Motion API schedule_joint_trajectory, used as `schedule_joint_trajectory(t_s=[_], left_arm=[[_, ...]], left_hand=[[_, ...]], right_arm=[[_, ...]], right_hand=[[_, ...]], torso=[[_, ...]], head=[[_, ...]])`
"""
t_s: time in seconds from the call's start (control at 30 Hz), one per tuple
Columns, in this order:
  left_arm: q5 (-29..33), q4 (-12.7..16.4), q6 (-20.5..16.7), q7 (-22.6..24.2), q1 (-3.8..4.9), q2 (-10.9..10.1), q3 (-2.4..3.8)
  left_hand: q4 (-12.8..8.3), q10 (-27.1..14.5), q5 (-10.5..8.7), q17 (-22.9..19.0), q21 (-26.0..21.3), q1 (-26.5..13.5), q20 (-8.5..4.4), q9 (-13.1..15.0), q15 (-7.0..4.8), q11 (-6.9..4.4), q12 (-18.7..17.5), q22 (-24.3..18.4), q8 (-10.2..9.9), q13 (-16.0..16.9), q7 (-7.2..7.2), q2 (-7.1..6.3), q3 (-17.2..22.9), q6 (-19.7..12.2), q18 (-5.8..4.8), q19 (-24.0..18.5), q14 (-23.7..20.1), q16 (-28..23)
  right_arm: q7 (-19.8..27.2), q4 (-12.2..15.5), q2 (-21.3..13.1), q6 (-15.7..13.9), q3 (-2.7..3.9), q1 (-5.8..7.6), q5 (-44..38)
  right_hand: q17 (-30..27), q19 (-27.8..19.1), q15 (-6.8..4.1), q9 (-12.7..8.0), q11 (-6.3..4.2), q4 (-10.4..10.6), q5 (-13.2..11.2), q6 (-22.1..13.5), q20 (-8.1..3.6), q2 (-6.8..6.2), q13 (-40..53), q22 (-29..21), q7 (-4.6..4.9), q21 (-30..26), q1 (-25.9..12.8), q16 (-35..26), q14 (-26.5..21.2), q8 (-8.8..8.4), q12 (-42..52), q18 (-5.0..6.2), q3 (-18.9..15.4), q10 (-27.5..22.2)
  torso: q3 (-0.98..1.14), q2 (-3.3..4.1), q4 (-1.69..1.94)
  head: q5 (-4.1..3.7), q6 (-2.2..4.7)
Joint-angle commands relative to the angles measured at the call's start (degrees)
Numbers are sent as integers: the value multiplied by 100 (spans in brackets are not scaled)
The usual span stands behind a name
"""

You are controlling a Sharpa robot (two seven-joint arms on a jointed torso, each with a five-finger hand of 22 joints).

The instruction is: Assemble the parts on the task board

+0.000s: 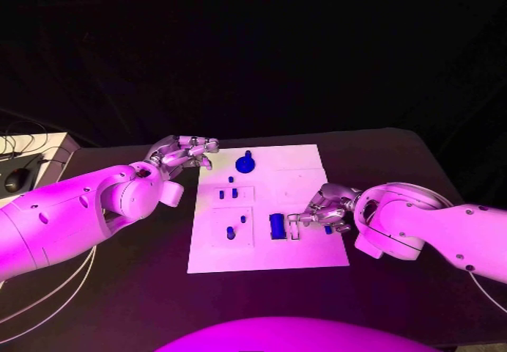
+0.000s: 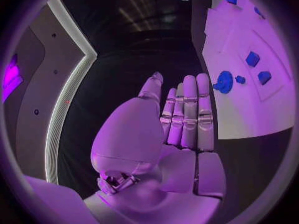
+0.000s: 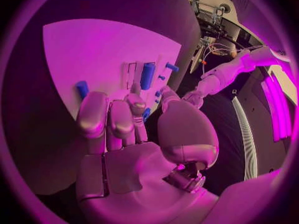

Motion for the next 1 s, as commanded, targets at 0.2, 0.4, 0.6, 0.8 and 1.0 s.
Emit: schedule_joint_trajectory(t_s=[0.2,0.4,0.6,0.8,1.0], left_arm=[[22,-20,119,78,0,27,4],[20,-30,133,80,-1,52,3],[19,-28,143,91,-2,59,3],[19,-16,142,98,-2,51,3],[19,0,144,101,-2,44,3]], left_hand=[[-5,-28,-6,10,-37,26,10,4,35,-4,44,13,20,5,-3,19,-13,-13,-31,18,-27,-30],[-5,-28,-6,10,-37,26,10,4,35,-4,44,13,20,5,-3,19,-13,-13,-31,18,-27,-30],[-10,-33,-5,11,-39,29,11,4,34,-4,48,19,17,4,-3,25,-9,-13,-31,15,-32,-27],[-17,-34,-7,11,-40,38,11,5,34,-4,50,20,18,5,-4,24,-6,-12,-31,13,-33,-27],[-15,-37,-8,12,-42,27,13,4,35,-3,52,24,18,4,-4,25,-11,-13,-31,10,-35,-26]], right_arm=[[254,-9,-465,327,20,187,-24],[113,-151,-600,1089,16,222,-1066],[-112,-220,-617,1508,0,212,-1733],[-246,-300,-515,1478,-16,170,-1952],[-314,-382,-394,1413,-24,124,-2033]], right_hand=[[30,317,18,-65,-11,-343,240,29,-11,231,10,798,16,72,70,49,20,-60,-14,-66,-144,-8],[42,307,15,-120,-8,-716,1321,43,-11,377,-32,801,17,83,426,38,13,-121,-120,-72,-144,-33],[81,307,16,-298,-14,-838,1703,131,-6,474,-48,807,11,105,562,32,16,-263,-173,-74,-185,-29],[91,308,10,-269,-18,-855,1697,126,-13,495,-43,805,7,99,544,26,17,-244,-175,-76,-207,-24],[102,311,9,-248,-20,-833,1638,125,-15,513,-33,807,3,106,497,26,22,-231,-163,-77,-230,-16]], torso=[[-5,-5,-5],[2,4,-4],[0,7,3],[-7,3,2],[-11,6,8]], head=[[-97,48],[-146,53],[-163,48],[-160,38],[-161,20]])
